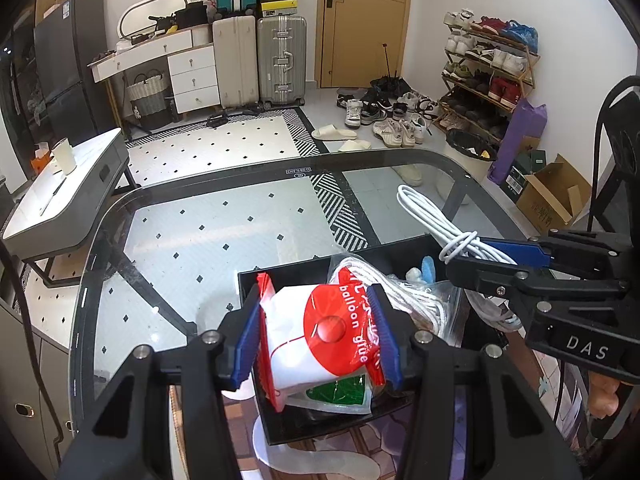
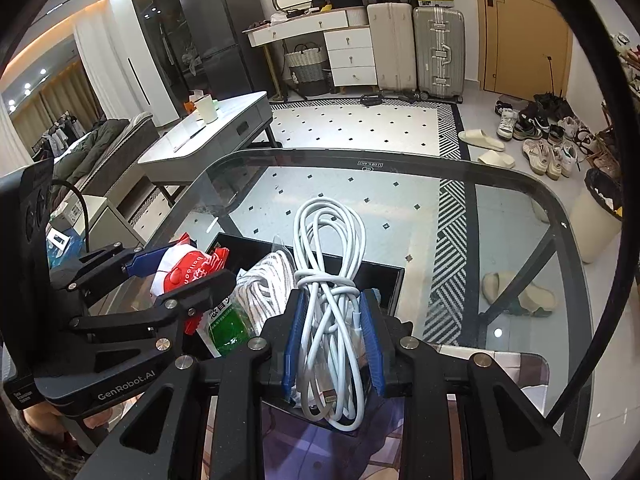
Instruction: Organize soft objects
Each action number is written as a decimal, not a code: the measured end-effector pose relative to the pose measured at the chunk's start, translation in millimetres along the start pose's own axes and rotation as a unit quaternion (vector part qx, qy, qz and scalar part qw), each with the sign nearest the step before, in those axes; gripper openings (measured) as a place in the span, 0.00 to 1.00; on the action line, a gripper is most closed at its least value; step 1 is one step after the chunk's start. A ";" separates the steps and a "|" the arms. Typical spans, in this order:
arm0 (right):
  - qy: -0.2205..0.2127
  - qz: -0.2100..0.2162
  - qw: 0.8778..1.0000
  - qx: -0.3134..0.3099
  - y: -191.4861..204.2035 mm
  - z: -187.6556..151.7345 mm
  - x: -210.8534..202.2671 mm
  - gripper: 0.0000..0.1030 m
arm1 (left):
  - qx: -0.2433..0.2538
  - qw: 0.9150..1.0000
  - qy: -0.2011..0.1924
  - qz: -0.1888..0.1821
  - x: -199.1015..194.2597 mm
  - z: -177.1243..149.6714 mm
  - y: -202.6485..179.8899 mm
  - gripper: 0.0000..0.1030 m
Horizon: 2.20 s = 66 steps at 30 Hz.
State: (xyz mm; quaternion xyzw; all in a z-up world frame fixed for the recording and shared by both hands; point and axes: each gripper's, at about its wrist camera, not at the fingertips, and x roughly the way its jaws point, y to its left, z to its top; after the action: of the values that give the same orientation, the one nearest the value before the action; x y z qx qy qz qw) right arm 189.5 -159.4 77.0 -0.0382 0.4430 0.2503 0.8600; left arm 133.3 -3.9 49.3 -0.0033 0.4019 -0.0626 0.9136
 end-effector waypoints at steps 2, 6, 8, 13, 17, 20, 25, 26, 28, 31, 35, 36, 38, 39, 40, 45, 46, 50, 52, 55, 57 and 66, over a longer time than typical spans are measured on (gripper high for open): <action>0.003 0.001 1.000 0.000 -1.1 1.1 3.7 0.27 | 0.001 1.000 0.002 -0.001 2.3 -0.8 1.6 0.48; 0.007 0.003 1.000 0.001 -2.7 2.7 9.2 0.27 | -0.001 1.000 0.005 -0.002 7.5 -1.1 3.1 0.48; 0.008 0.004 1.000 0.000 -2.9 3.5 11.2 0.27 | -0.001 1.000 0.007 -0.003 10.3 -0.8 3.6 0.48; 0.017 0.007 1.000 -0.003 -0.2 3.4 19.6 0.27 | -0.001 1.000 0.014 -0.006 17.7 -2.7 3.0 0.48; 0.025 0.005 1.000 -0.008 2.7 2.1 28.7 0.27 | -0.002 1.000 0.020 -0.007 24.3 -6.2 2.8 0.48; 0.037 0.004 0.999 -0.008 1.5 -0.1 38.6 0.27 | -0.003 1.000 0.024 -0.008 27.0 -7.5 3.4 0.48; 0.038 0.006 0.999 -0.003 0.6 -1.2 40.2 0.27 | 0.005 1.000 0.024 -0.002 27.9 -9.4 2.1 0.48; 0.038 0.007 0.999 -0.003 0.8 -1.5 39.3 0.27 | 0.006 1.000 0.023 -0.004 27.2 -9.5 2.2 0.49; 0.036 0.011 0.999 0.000 -0.3 -1.9 37.4 0.29 | 0.008 1.000 0.018 -0.007 24.4 -10.3 2.0 0.50; 0.031 0.014 0.999 0.002 -2.9 -0.4 33.2 0.34 | 0.009 1.000 0.013 -0.010 19.6 -10.7 1.3 0.54; 0.019 0.013 1.000 0.001 -2.0 -3.0 23.5 0.42 | 0.009 1.000 0.005 -0.011 11.2 -10.9 0.5 0.59; 0.017 0.012 1.000 0.002 -3.0 -3.7 20.6 0.46 | 0.009 1.000 0.003 -0.011 9.0 -10.9 0.6 0.62; 0.011 0.011 1.000 0.004 -4.4 -4.8 14.7 0.49 | 0.006 1.000 0.000 -0.013 5.6 -11.2 1.8 0.65; 0.008 0.010 1.000 0.005 -4.6 -5.3 12.1 0.49 | 0.003 1.000 -0.001 -0.014 3.8 -11.6 2.5 0.66; 0.005 0.010 1.000 0.006 -4.8 -5.7 9.6 0.51 | 0.000 1.000 -0.002 -0.017 1.8 -11.8 3.1 0.67; -0.010 0.020 1.000 -0.005 -6.3 -7.7 -2.0 0.70 | -0.001 1.000 -0.020 -0.022 -11.1 -15.3 1.8 0.75; -0.014 0.020 1.000 -0.006 -7.3 -9.4 -4.0 0.71 | 0.000 1.000 -0.022 -0.022 -13.5 -16.0 1.5 0.76; -0.035 0.015 0.999 -0.010 -11.9 -16.3 -16.7 0.83 | 0.003 0.999 -0.034 -0.021 -22.9 -19.1 0.3 0.86; -0.044 0.012 0.999 -0.011 -13.1 -20.4 -22.4 0.85 | 0.002 0.999 -0.039 -0.019 -27.7 -21.8 1.1 0.89; -0.060 0.005 0.998 -0.012 -15.9 -26.3 -29.0 0.91 | -0.002 0.999 -0.047 -0.018 -32.7 -25.1 3.8 0.92; -0.074 -0.002 0.997 -0.017 -16.5 -32.1 -33.4 0.92 | -0.001 0.999 -0.053 -0.013 -36.0 -27.9 3.6 0.95; -0.137 -0.029 0.990 -0.013 -22.8 -51.3 -43.7 0.93 | -0.008 0.998 -0.065 -0.013 -41.9 -40.5 4.2 1.00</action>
State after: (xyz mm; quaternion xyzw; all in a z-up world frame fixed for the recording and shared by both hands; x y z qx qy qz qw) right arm 140.9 -211.4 76.5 -0.0272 0.3165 0.2340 0.9189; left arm 76.0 7.0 52.4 -0.0195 0.3417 -0.0709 0.9369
